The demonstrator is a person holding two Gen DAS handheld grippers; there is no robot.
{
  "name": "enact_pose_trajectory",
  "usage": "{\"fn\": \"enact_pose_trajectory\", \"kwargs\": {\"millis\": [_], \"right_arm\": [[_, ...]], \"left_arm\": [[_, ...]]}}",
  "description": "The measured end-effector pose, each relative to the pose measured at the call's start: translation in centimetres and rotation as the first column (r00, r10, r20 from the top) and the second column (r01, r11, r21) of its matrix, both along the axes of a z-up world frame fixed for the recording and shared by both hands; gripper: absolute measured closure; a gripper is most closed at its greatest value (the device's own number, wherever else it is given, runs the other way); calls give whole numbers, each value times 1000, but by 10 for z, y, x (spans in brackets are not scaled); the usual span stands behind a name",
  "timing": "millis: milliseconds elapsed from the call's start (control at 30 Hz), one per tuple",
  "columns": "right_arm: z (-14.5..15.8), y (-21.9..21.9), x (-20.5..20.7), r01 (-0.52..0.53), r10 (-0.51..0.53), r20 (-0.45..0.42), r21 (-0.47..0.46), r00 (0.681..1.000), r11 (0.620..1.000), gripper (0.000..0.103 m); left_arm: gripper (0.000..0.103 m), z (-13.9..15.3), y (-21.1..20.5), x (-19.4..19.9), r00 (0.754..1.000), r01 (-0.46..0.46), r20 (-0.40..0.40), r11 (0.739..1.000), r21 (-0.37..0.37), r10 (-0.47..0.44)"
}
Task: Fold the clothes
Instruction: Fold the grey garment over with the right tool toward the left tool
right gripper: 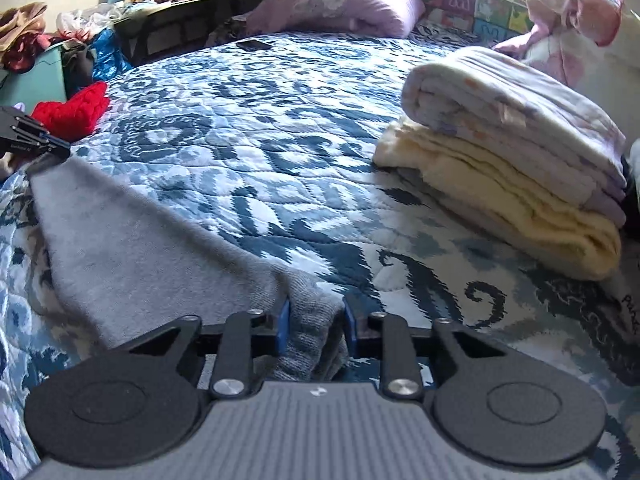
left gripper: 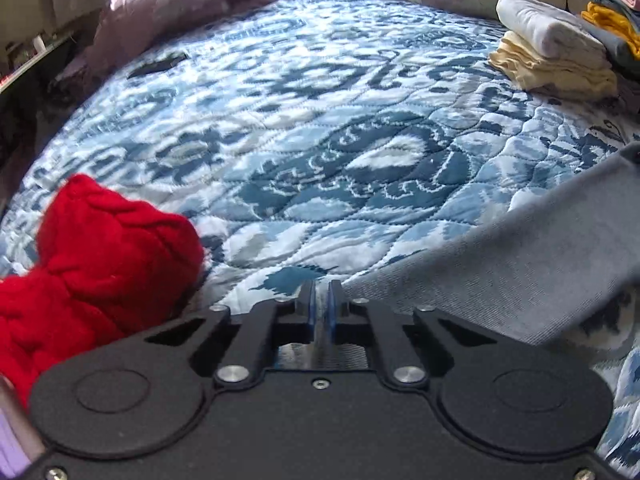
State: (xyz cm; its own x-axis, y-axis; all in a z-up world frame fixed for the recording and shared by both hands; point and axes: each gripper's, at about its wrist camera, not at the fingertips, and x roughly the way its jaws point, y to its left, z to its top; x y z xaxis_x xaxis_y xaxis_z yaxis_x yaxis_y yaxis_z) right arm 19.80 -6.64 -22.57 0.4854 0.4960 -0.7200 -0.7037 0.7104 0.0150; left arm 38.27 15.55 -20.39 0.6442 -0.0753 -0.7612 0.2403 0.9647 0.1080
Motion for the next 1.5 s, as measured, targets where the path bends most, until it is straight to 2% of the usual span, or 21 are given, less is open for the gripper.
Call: {"fn": "enact_pose_trajectory", "kwargs": {"millis": [200,433,700,1000,1167,1233,1333,1400,1467,1500], "right_arm": [[27,-7,-14,-19,17,37,35,999,999,78],[53,-17,-49,-58,55,83,36,995,998,78],[63,-40,-102,-103,101,101,21,990,994,79],[43,-56,-157,-159,161,37,-60,986,985,79],[18,-59,-177,-180,176,-40,-151,984,972,77],[15,-64,-182,-187,177,-72,-155,982,970,77],[18,-78,-183,-175,164,-93,-133,982,975,77],[23,-88,-178,-138,128,-106,-91,986,986,76],[26,-94,-168,-68,64,-133,-28,989,997,73],[27,-96,-162,-29,30,-151,7,988,1000,70]], "left_arm": [[100,34,-2,-29,996,-1,90,999,-43,5],[100,69,-5,-82,980,34,196,996,-77,-18],[100,76,5,-147,965,79,254,994,-72,-58],[100,52,16,-214,957,175,246,983,-54,-157],[98,32,15,-246,956,250,163,968,-28,-242],[98,28,23,-259,960,255,135,964,-71,-244],[97,28,42,-270,978,185,128,966,-180,-163],[96,25,55,-268,995,61,94,962,-265,-37],[90,16,64,-260,995,-78,36,937,-342,96],[85,11,67,-256,989,-139,-3,912,-385,149]]}}
